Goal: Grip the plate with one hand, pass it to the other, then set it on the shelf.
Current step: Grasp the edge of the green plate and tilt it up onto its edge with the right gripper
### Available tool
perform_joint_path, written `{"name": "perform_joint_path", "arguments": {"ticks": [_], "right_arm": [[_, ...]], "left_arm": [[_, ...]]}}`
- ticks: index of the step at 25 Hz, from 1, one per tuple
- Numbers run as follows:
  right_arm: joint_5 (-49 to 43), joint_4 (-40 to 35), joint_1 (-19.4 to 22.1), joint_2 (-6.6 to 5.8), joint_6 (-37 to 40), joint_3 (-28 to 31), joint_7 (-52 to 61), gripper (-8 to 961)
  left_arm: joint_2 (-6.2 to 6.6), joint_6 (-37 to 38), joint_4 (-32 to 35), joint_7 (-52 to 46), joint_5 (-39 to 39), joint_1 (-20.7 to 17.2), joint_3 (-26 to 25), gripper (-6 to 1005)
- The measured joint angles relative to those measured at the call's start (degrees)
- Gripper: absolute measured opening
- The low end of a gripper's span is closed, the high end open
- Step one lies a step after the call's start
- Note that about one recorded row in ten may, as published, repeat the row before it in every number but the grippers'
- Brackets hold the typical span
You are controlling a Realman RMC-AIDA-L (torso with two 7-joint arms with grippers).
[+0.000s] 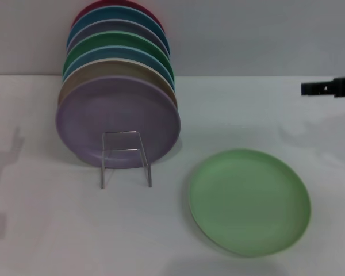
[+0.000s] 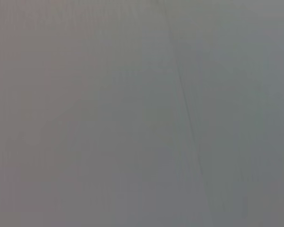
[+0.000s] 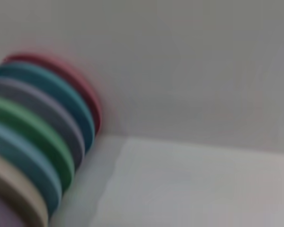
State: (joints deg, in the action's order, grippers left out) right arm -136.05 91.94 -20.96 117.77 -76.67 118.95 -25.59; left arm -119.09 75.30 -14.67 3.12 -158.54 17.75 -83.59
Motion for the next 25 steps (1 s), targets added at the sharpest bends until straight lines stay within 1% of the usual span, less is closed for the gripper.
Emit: {"name": "perform_joint_path", "arguments": {"ticks": [1,3,4,5,9,13,14,15,16,18,19,25], "right_arm": [[-2.4,0.1,-0.8,0.02,-2.6,-0.3,0.9,762],[-3.6,0.2,-1.1,0.15,-3.4,-0.4,1.4,762],[-6.8,0.2,-1.5,0.50,-5.0,-0.7,2.2,762],[-6.8,0.2,-1.5,0.50,-5.0,-0.7,2.2,762],[-11.6,-0.2,-2.6,0.72,-7.7,-1.6,4.3,762],[-12.1,-1.7,-3.5,0.74,-9.0,-1.7,4.5,763],[-12.1,-3.6,-4.1,0.80,-9.3,-1.9,4.5,763],[-12.1,-3.6,-4.1,0.80,-9.3,-1.9,4.5,763],[-12.2,-6.2,-4.8,0.87,-9.4,-2.1,4.5,763],[-12.2,-7.4,-5.1,0.87,-9.3,-2.1,4.5,763],[-12.3,-9.7,-5.5,0.88,-9.2,-2.1,4.4,763],[-12.8,-10.9,-5.6,0.96,-9.2,-2.2,4.5,763]], "left_arm": [[0.02,0.0,0.0,0.0,0.0,0.0,0.0,809],[0.04,0.0,0.0,0.0,0.0,0.0,0.0,808],[0.06,0.0,0.0,0.0,0.0,0.0,0.0,808],[0.06,0.0,0.0,0.0,0.0,0.0,0.0,808],[0.01,0.0,0.0,0.0,0.0,-0.2,0.1,806],[-0.01,0.0,0.1,0.0,0.0,-0.1,0.3,805],[-0.01,0.0,0.3,0.0,0.0,0.0,0.2,805],[-0.01,0.0,0.3,0.0,0.0,0.0,0.2,804],[-0.01,0.0,0.3,0.0,0.0,0.0,0.2,804],[0.00,0.0,0.4,0.0,0.0,0.0,0.1,803],[0.00,0.0,0.4,0.0,0.0,0.1,0.1,803],[0.00,0.0,0.4,0.0,0.0,0.1,0.1,801]]}}
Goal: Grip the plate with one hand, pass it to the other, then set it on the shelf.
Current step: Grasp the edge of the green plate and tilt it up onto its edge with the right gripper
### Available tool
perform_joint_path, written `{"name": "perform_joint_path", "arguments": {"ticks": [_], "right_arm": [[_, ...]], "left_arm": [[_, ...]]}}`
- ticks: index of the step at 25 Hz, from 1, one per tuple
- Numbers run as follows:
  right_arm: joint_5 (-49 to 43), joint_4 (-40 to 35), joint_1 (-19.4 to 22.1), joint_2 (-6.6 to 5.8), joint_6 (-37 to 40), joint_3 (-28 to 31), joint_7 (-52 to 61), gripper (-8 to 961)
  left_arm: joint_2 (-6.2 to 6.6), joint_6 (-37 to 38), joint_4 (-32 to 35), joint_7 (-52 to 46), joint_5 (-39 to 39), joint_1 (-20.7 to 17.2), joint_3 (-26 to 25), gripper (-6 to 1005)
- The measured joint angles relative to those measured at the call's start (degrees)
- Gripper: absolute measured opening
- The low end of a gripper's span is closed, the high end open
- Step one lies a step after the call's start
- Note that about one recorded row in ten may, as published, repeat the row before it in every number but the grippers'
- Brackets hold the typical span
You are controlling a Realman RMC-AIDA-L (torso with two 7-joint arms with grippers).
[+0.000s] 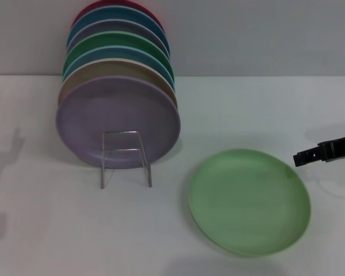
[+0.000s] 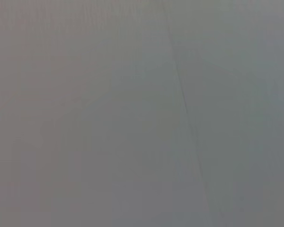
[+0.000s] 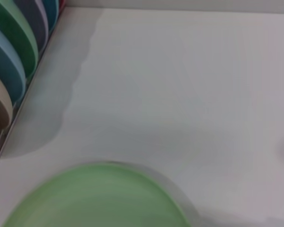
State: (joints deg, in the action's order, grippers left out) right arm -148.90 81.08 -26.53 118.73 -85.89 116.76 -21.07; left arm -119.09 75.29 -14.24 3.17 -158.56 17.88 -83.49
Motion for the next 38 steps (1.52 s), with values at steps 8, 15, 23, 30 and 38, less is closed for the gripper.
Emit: {"name": "perform_joint_path", "arguments": {"ticks": [8,15,23,30,38], "right_arm": [[-0.1,-2.8,0.0,0.10,-0.9,-0.3,0.2,761],[-0.7,-3.5,0.3,0.10,-0.7,-0.7,0.6,759],[-0.7,-7.1,-0.6,0.10,1.0,-2.2,0.7,735],[-0.7,-8.3,-0.9,0.10,1.5,-2.3,0.7,713],[-1.3,-8.8,-1.0,0.10,1.8,-2.4,0.8,689]], "left_arm": [[0.10,-0.1,0.1,0.0,0.0,0.1,-0.1,798],[0.09,-0.8,0.1,0.0,0.0,0.2,-0.2,795],[0.09,-0.8,0.1,0.0,0.0,0.3,-0.3,792],[0.01,-0.8,0.1,0.0,0.0,0.3,-0.3,790],[0.03,-0.6,0.1,0.0,0.0,0.2,-0.3,787]]}}
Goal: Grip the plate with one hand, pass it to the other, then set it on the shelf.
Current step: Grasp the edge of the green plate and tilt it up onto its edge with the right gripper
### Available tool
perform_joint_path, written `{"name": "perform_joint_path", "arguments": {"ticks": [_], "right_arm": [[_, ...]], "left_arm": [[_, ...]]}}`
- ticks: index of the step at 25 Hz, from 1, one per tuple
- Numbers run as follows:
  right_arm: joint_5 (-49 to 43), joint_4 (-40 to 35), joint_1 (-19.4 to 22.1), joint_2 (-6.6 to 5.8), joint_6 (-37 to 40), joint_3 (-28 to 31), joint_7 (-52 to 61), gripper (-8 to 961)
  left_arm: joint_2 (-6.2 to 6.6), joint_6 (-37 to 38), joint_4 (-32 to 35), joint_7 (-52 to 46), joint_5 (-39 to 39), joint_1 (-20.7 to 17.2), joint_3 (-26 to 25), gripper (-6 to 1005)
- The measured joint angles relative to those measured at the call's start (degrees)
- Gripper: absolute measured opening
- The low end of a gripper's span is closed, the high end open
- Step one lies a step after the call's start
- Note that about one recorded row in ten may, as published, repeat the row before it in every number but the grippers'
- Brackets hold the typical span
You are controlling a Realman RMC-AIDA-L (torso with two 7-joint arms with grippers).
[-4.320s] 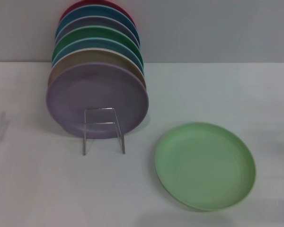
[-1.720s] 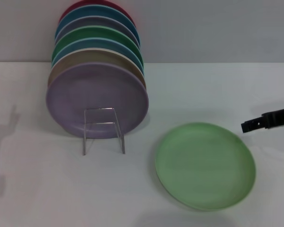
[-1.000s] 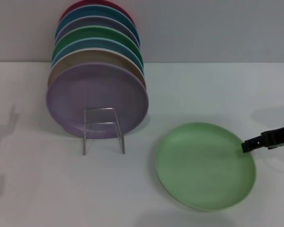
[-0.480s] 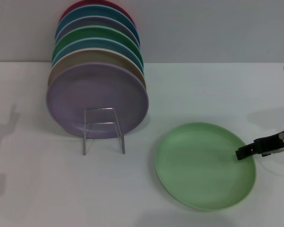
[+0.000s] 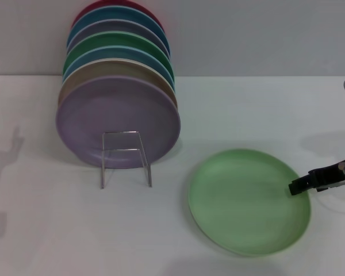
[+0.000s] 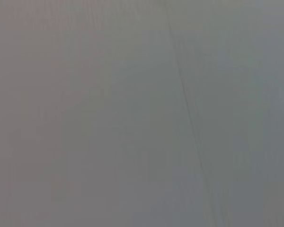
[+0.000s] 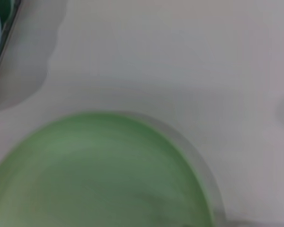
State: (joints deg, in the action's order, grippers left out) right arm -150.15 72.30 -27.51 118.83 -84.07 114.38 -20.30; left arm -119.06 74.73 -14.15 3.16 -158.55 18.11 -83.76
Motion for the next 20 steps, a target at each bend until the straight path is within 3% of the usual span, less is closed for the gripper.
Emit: {"name": "perform_joint_path", "arguments": {"ticks": [6,11,20], "right_arm": [[-0.1,-0.7,-0.5,0.00,0.0,-0.5,-0.1,671],[-0.2,-0.7,-0.6,-0.03,-0.1,-0.6,-0.1,468],[-2.0,-0.7,-0.8,-0.09,-0.1,-0.6,-0.1,428]], "left_arm": [[0.04,-0.1,0.0,0.0,0.0,0.0,0.0,785],[0.06,0.0,0.0,0.0,0.0,0.1,0.0,783],[0.06,-0.1,0.0,0.0,0.0,0.1,0.0,780]]}}
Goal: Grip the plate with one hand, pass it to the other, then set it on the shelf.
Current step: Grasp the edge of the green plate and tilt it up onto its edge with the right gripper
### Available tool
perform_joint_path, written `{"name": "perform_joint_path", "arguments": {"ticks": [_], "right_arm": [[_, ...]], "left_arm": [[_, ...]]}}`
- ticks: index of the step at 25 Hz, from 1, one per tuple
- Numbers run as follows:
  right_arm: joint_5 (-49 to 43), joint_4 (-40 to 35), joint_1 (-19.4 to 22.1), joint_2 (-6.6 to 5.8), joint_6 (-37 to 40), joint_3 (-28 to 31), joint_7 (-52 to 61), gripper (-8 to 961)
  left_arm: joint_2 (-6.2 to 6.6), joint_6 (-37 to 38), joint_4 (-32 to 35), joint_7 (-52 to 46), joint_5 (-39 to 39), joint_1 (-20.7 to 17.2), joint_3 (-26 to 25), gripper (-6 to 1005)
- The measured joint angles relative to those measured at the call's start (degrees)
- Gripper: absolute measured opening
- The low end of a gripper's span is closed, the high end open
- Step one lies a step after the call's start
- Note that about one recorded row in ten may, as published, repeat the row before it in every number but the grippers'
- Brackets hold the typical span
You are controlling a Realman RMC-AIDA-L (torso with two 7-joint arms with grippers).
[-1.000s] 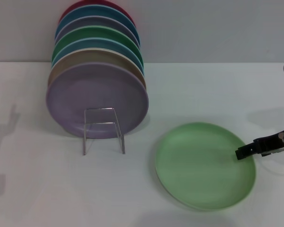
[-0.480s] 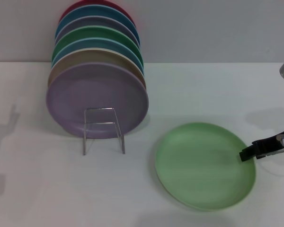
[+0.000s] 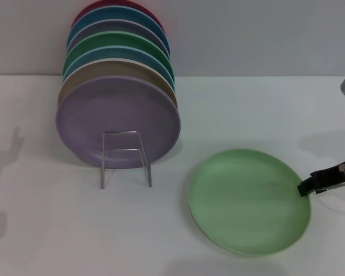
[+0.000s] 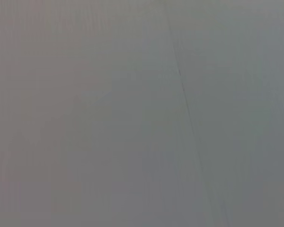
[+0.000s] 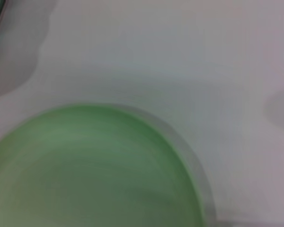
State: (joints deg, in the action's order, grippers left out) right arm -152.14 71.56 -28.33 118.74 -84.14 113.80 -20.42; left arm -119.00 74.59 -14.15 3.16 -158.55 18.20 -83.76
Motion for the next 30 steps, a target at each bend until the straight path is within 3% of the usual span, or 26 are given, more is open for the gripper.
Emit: {"name": "perform_joint_path", "arguments": {"ticks": [3,8,16,26,30], "right_arm": [[-0.2,0.0,-0.2,0.00,0.1,-0.1,0.0,421],[-0.2,-0.2,-0.4,0.00,0.1,-0.1,0.0,251],[-0.3,-0.6,-0.6,0.00,0.1,-0.1,-0.2,252],[-0.4,-0.7,-0.6,0.09,1.2,-1.2,-0.5,145],[-0.4,-0.8,-0.7,0.08,1.3,-1.4,-0.5,38]], "left_arm": [[0.01,0.0,0.0,0.0,0.0,0.0,0.0,779],[0.09,0.0,0.0,0.0,0.0,0.1,0.0,777],[0.09,0.0,0.0,0.0,0.0,0.3,0.0,774],[0.10,0.0,0.0,0.0,0.0,0.4,0.0,771],[0.15,0.0,0.2,0.0,0.0,0.4,0.0,769]]}}
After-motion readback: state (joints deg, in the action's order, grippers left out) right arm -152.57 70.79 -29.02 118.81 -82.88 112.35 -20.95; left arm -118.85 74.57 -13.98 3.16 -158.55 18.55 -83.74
